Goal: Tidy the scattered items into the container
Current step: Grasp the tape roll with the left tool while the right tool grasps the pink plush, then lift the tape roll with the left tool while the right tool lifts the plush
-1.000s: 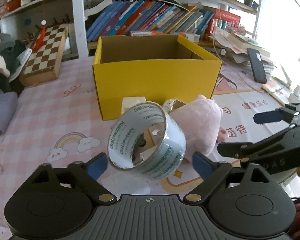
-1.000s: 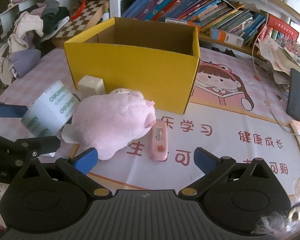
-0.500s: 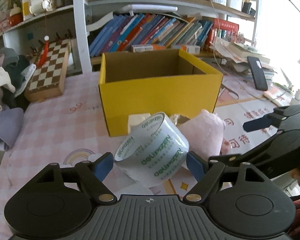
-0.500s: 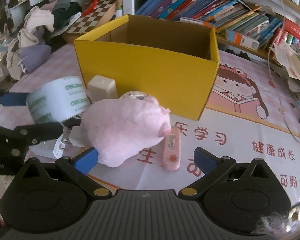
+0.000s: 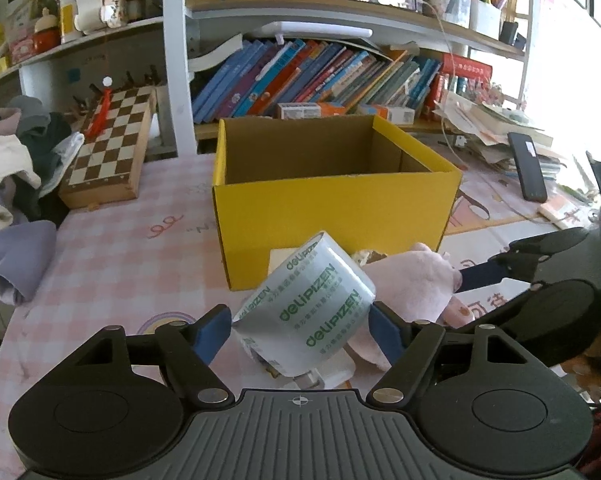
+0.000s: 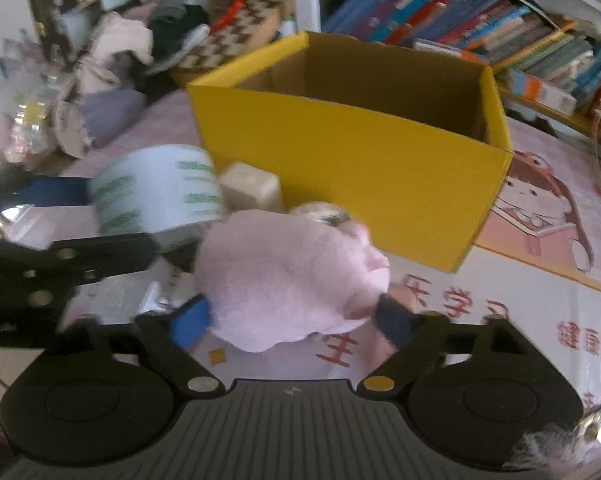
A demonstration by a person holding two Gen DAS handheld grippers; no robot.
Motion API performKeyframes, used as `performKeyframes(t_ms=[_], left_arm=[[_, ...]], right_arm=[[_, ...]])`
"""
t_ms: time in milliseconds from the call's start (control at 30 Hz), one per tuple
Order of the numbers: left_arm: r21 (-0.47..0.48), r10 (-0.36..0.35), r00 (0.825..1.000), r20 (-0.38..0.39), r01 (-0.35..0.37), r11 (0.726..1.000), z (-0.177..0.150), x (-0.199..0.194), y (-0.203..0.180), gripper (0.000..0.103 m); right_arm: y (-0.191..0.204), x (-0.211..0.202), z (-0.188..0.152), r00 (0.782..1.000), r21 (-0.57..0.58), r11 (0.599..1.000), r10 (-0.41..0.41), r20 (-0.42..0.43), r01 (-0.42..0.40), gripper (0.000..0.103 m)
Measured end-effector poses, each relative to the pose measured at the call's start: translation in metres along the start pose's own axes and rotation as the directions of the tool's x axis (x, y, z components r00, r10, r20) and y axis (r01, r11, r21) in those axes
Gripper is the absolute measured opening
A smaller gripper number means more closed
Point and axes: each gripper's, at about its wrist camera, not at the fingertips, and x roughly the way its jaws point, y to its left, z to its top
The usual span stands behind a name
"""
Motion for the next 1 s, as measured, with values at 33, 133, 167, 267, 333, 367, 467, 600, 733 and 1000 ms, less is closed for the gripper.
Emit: performKeyframes(t_ms=[33, 133, 167, 267, 333, 367, 467, 600, 733, 1000], left_arm=[[-0.005, 0.003, 1.0, 0.006, -0.003, 1.0, 0.001, -0.001, 0.001, 0.074], [-0.019, 0.007, 1.0, 0.026, -0.007, 1.0, 0.005, -0.003, 0.002, 0.068], [-0.023, 0.006, 0.999, 0.032, -0.006, 1.0, 0.006, -0.003, 0.002, 0.064], [-0.03, 0.002, 0.999, 0.038, -0.001, 1.0, 0.01, -0.001, 0.002, 0.055], [-0.019, 0.002, 0.999, 0.041, -0.002, 1.0, 0.012, 0.003, 0.0, 0.055], [-0.008, 0.005, 0.999, 0.043, -0.005, 1.0, 0.013, 0.004, -0.002, 0.055], [0.005, 0.008, 0.999, 0.041, -0.008, 1.0, 0.016, 0.006, -0.005, 0.054], [0.01, 0.011, 0.999, 0.037, -0.012, 1.0, 0.018, 0.007, -0.007, 0.052], [0.011, 0.018, 0.999, 0.041, -0.018, 1.0, 0.019, 0.006, -0.008, 0.052], [0.005, 0.029, 0.999, 0.044, -0.029, 1.0, 0.022, 0.003, -0.005, 0.045]], right_arm=[[0.001, -0.003, 0.001, 1.0, -0.014, 1.0, -0.002, 0.015, 0.002, 0.078], [-0.001, -0.013, 0.004, 0.998, -0.017, 1.0, 0.011, 0.063, -0.01, 0.069], [-0.003, -0.015, 0.005, 0.997, -0.01, 1.0, 0.016, 0.072, -0.016, 0.057], [-0.011, -0.025, 0.01, 0.992, 0.018, 0.998, 0.062, 0.106, -0.064, 0.025], [-0.013, -0.023, 0.013, 0.994, 0.013, 0.998, 0.067, 0.089, -0.068, 0.025], [-0.014, -0.022, 0.013, 0.994, 0.011, 0.997, 0.076, 0.084, -0.077, 0.025], [-0.011, -0.021, 0.016, 0.995, -0.016, 0.998, 0.068, 0.073, -0.067, 0.048], [-0.009, -0.015, 0.017, 0.998, -0.043, 0.999, 0.032, 0.045, -0.03, 0.082], [-0.007, -0.002, 0.016, 0.999, -0.068, 0.997, 0.045, 0.002, -0.045, 0.09], [-0.014, 0.01, 0.02, 0.999, -0.049, 0.998, 0.041, -0.005, -0.042, 0.068]])
